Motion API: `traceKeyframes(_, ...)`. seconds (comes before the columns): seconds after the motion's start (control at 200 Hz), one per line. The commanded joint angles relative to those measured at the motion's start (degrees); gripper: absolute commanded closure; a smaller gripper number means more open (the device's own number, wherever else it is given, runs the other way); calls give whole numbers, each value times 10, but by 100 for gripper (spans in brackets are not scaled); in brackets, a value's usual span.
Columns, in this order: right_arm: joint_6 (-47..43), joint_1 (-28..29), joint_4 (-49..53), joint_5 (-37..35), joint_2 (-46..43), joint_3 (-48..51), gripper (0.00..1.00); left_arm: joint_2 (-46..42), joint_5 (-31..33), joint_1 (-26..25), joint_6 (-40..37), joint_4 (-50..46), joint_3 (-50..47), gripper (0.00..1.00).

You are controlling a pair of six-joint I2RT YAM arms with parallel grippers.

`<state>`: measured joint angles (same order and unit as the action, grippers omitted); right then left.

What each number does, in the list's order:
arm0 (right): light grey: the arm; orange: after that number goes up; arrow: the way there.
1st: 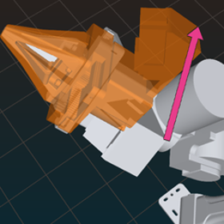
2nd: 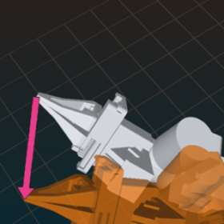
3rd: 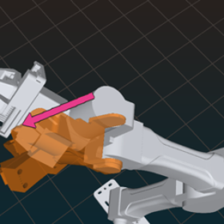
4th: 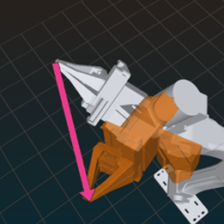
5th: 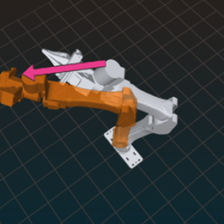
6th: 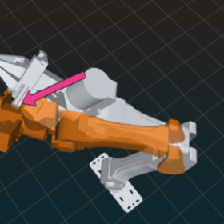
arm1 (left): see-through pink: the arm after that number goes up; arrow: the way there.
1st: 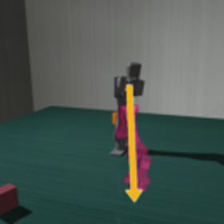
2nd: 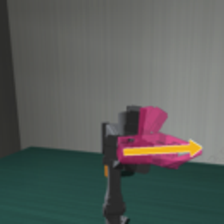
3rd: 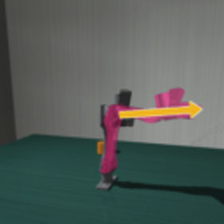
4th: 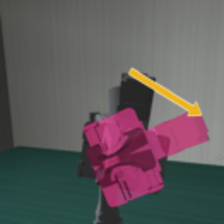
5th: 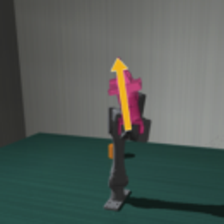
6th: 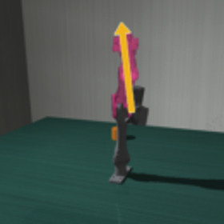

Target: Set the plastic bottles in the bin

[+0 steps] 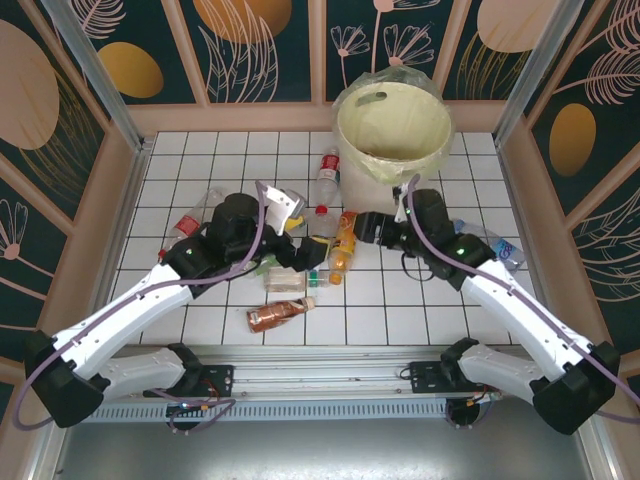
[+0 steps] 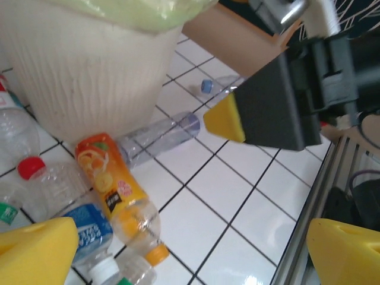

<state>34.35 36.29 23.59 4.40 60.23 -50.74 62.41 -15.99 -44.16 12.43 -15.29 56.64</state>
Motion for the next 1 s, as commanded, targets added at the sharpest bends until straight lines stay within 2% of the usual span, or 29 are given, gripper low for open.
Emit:
traceKeyframes(0.0, 81, 17, -74, -27, 18, 38, 17, -38, -9, -2, -25, -24, -47, 1)
traceKeyframes(0.125, 115, 35, -115, -50, 60, 60, 17, -73, -43, -2, -28, 26, -93, 1)
traceKeyframes(0.235, 142, 43, -151, -66, 104, 74, 17, -77, -63, -2, -32, 20, -88, 1)
traceKeyframes(0.641, 159, 76, -223, -91, 284, 53, 17, -101, -45, -2, -27, 25, -96, 1)
traceKeyframes(0.896, 148, 79, -228, -106, 345, 28, 18, -98, -47, -2, -24, 27, -97, 1)
traceKeyframes(0.996, 135, 79, -217, -116, 359, 16, 23, -101, -48, -2, -22, 32, -98, 1)
